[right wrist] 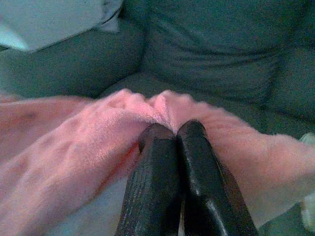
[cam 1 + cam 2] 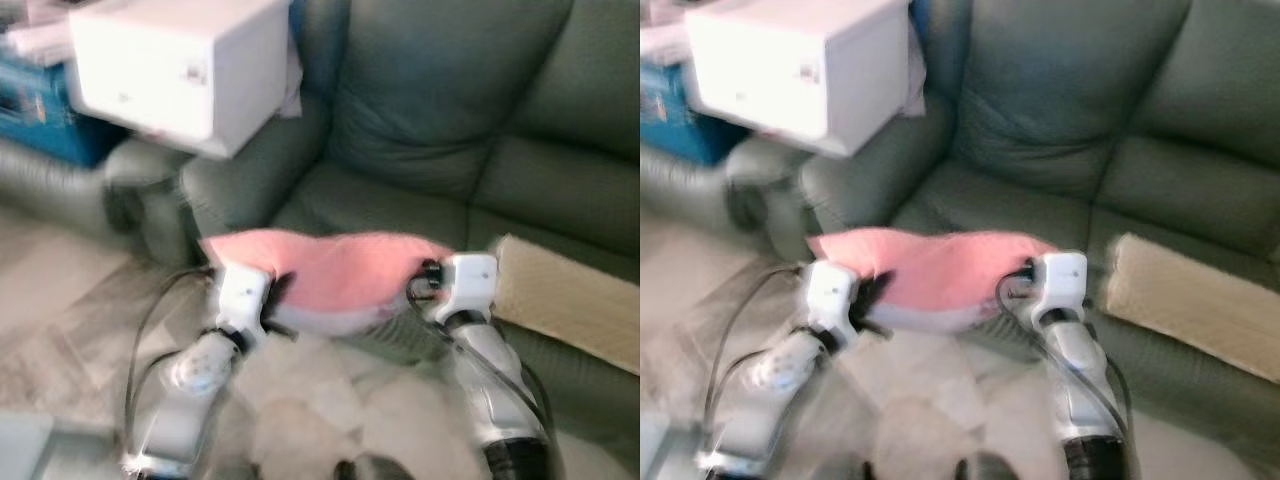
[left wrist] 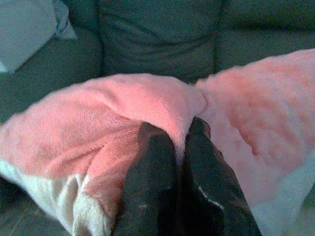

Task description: Move the pillow to the sofa

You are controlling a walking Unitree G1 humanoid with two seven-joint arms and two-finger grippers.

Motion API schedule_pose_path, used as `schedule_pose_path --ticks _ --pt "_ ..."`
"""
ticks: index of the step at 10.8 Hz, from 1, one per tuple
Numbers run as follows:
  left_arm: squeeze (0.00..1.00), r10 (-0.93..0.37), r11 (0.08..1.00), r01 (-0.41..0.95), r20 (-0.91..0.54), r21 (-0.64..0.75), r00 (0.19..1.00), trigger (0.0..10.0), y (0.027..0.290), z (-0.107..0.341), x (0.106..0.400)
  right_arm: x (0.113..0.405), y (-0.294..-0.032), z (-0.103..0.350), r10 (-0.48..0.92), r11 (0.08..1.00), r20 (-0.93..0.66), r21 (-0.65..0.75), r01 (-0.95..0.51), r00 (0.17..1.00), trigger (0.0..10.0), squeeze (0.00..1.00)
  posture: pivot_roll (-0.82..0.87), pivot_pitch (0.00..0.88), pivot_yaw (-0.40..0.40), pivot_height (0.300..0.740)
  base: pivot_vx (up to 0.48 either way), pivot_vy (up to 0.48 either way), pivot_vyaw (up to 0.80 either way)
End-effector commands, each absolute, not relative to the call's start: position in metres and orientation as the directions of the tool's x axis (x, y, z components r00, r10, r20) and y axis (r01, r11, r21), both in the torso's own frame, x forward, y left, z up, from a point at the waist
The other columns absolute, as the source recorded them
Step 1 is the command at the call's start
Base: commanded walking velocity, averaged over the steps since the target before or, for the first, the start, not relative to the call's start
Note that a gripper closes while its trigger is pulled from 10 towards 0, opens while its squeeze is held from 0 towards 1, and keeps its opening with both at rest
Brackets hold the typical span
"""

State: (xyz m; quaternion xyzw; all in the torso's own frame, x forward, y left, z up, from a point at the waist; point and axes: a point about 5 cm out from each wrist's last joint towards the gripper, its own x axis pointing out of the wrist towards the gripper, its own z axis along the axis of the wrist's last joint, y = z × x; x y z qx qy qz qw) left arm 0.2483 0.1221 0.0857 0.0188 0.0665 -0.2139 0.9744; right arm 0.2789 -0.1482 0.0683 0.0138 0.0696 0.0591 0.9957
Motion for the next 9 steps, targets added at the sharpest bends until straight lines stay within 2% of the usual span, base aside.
schedule_pose_path --ticks 1,6,9 --pt "0.00 -0.453 0.891 0.454 -0.099 -0.008 0.886 10.0 0.1101 0.0926 0.2490 0.2789 -0.1595 0.0690 0.088 0.996 -0.137 0.017 -0.086 0.987 10.0 0.00 0.01 0.092 -0.064 0.740 0.296 0.000 -0.80" --pt "0.00 -0.458 0.888 0.460 -0.102 -0.011 0.883 10.0 0.1094 0.0922 0.2479 0.2787 -0.1587 0.0686 0.089 0.996 -0.139 0.017 -0.088 0.986 10.0 0.00 0.01 0.095 -0.065 0.740 0.296 0.000 -0.50" --pt "0.00 -0.452 0.891 0.453 -0.118 -0.014 0.884 10.0 0.1106 0.0888 0.2480 0.2780 -0.1582 0.0680 0.091 0.996 -0.143 0.020 -0.089 0.986 10.0 0.00 0.01 0.098 -0.066 0.740 0.000 0.000 -0.51"
